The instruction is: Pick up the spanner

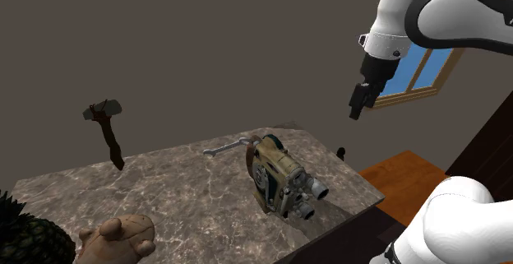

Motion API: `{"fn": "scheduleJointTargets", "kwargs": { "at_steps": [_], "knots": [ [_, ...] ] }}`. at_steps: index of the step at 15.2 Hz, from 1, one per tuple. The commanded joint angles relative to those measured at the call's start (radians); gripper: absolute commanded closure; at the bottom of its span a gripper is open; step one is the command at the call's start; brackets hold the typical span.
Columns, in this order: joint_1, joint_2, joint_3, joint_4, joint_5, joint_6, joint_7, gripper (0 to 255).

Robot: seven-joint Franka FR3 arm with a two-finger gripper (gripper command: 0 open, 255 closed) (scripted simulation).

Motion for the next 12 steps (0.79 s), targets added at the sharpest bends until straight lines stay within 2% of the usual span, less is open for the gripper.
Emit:
{"fn": "scheduleJointTargets", "kwargs": {
  "at_steps": [1,7,12],
  "knots": [
    [0.000,0.000,0.000,0.000,0.000,0.000,0.000,0],
    [0.006,0.116,0.072,-0.047,0.030,0.204,0.106,0],
    [0.004,0.248,0.133,-0.044,0.033,0.365,0.196,0]
  ]
}}
